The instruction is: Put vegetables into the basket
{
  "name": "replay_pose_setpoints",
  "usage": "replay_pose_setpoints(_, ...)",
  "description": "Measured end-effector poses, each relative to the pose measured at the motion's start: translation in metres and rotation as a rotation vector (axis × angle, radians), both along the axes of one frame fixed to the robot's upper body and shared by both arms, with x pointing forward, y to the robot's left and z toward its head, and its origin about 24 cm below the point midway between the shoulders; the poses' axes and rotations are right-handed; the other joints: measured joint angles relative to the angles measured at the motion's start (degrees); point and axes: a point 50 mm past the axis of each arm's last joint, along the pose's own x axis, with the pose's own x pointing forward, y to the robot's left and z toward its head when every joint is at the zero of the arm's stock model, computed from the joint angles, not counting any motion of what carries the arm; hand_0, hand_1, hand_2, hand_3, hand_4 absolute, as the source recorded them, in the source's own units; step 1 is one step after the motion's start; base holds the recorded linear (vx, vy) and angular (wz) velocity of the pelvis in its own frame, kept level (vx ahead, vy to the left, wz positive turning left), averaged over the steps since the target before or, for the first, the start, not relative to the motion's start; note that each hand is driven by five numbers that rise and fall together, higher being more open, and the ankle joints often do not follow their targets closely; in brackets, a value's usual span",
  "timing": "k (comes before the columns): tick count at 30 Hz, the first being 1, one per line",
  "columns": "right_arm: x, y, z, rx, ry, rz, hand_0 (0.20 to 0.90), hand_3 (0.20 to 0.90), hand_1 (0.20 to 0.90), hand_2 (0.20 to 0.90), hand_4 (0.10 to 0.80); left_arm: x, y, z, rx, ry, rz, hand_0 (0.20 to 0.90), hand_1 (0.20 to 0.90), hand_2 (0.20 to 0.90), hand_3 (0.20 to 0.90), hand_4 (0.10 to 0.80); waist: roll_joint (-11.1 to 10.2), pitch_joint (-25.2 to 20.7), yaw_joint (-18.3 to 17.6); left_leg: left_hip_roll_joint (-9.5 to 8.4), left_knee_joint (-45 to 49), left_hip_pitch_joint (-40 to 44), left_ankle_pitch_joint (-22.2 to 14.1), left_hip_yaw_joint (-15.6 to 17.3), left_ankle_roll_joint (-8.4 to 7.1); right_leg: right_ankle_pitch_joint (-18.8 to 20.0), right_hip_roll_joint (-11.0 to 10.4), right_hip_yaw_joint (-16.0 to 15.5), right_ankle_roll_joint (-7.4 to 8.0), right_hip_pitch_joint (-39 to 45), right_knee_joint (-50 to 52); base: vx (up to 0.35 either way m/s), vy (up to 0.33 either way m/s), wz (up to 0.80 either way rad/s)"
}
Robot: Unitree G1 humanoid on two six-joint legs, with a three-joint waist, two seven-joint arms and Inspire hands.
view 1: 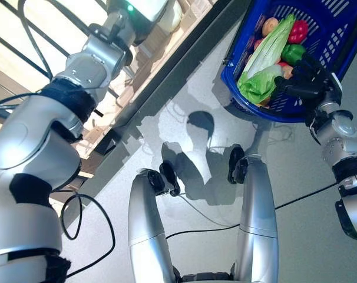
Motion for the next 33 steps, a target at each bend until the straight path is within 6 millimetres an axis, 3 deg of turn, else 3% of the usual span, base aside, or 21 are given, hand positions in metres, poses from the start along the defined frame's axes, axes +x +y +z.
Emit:
replay_pose_setpoints(4, 0.002, 0.003, 0.012, 0.001, -0.032, 0.008, 0.9, 0.9, 0.9, 0.9, 0.8, 0.0, -0.001, 0.006, -0.031, -0.015, 0.023, 0.3, 0.3, 0.3, 0.3, 0.4, 0.0, -0.01, -0.53, 0.03, -0.8, 0.67, 0.24, 0.5, 0.34, 1.31, -0.09, -0.16, 0.03, 0.49, -1.62, 0.001, 0.031, -0.12)
replay_pose_setpoints(9, 0.002, 0.001, 0.012, 0.031, -0.034, 0.004, 0.9, 0.9, 0.9, 0.9, 0.8, 0.004, 0.003, -0.001, -0.059, 0.02, 0.042, 0.3, 0.3, 0.3, 0.3, 0.4, 0.0, -0.01, -1.01, 0.01, -2.52, 3.74, 1.0, 1.33, 0.57, 1.92, -0.64, -0.53, -0.2, 3.13, -3.0, -0.003, 0.03, -0.04)
replay_pose_setpoints(15, 0.003, 0.004, 0.015, 0.026, -0.043, 0.033, 0.9, 0.9, 0.9, 0.9, 0.8, 0.011, 0.016, -0.021, -0.128, 0.084, 0.092, 0.3, 0.3, 0.3, 0.3, 0.4, 0.0, -0.01, -2.2, 0.03, -4.91, 8.15, 1.26, 1.69, 0.07, 1.85, -0.8, -1.43, -0.36, 7.53, -5.07, 0.0, 0.0, 0.0)
replay_pose_setpoints(19, 0.003, 0.004, 0.011, 0.017, -0.032, 0.039, 0.9, 0.9, 0.9, 0.9, 0.8, 0.015, 0.036, -0.045, -0.197, 0.133, 0.136, 0.3, 0.3, 0.3, 0.3, 0.4, 0.0, 0.0, -3.09, 0.03, -6.85, 12.61, 1.57, 1.81, -0.57, 1.72, -0.62, -1.86, -0.54, 11.66, -6.18, 0.01, -0.004, -0.01)
replay_pose_setpoints(23, 0.001, 0.003, 0.002, 0.012, -0.008, 0.043, 0.9, 0.9, 0.9, 0.9, 0.8, 0.016, 0.046, -0.069, -0.265, 0.174, 0.109, 0.3, 0.3, 0.3, 0.3, 0.4, 0.0, 0.0, -2.93, 0.04, -9.45, 17.91, 2.16, 1.65, -1.54, 1.51, -0.32, -2.71, -0.88, 16.98, -7.91, 0.032, -0.018, -0.01)
replay_pose_setpoints(26, -0.003, 0.004, -0.019, 0.009, 0.033, 0.06, 0.9, 0.9, 0.9, 0.9, 0.8, 0.014, 0.058, -0.09, -0.388, 0.214, 0.077, 0.3, 0.3, 0.3, 0.3, 0.4, 0.0, -0.02, -2.58, -0.05, -12.48, 23.26, 2.64, 1.55, -1.97, 1.12, -0.11, -3.58, -1.43, 22.44, -10.19, 0.086, -0.02, 0.01)
replay_pose_setpoints(28, -0.007, 0.012, -0.031, 0.002, 0.047, 0.1, 0.9, 0.9, 0.9, 0.9, 0.8, 0.009, 0.071, -0.101, -0.427, 0.223, 0.057, 0.3, 0.3, 0.3, 0.3, 0.4, -0.01, -0.07, -2.49, -0.17, -15.01, 26.88, 3.22, 1.51, -2.44, 1.03, 0.04, -4.33, -1.56, 26.15, -12.09, 0.101, -0.046, 0.03)
replay_pose_setpoints(31, -0.012, 0.02, -0.038, -0.007, 0.045, 0.142, 0.9, 0.9, 0.9, 0.9, 0.8, 0.003, 0.08, -0.102, -0.451, 0.211, 0.023, 0.3, 0.3, 0.3, 0.3, 0.4, -0.11, -0.17, -2.11, -0.55, -18.05, 29.83, 4.53, 1.31, -3.05, 0.95, 0.0, -5.39, -1.74, 29.23, -14.06, 0.102, -0.041, 0.11)
replay_pose_setpoints(33, -0.016, 0.029, -0.057, 0.016, 0.067, 0.166, 0.9, 0.9, 0.9, 0.9, 0.8, -0.002, 0.081, -0.115, -0.534, 0.22, -0.038, 0.3, 0.3, 0.3, 0.3, 0.4, -0.2, -0.2, -1.53, -1.05, -21.9, 34.69, 5.48, 1.29, -3.92, 0.88, -0.28, -6.71, -1.67, 34.08, -16.53, 0.066, -0.044, 0.11)
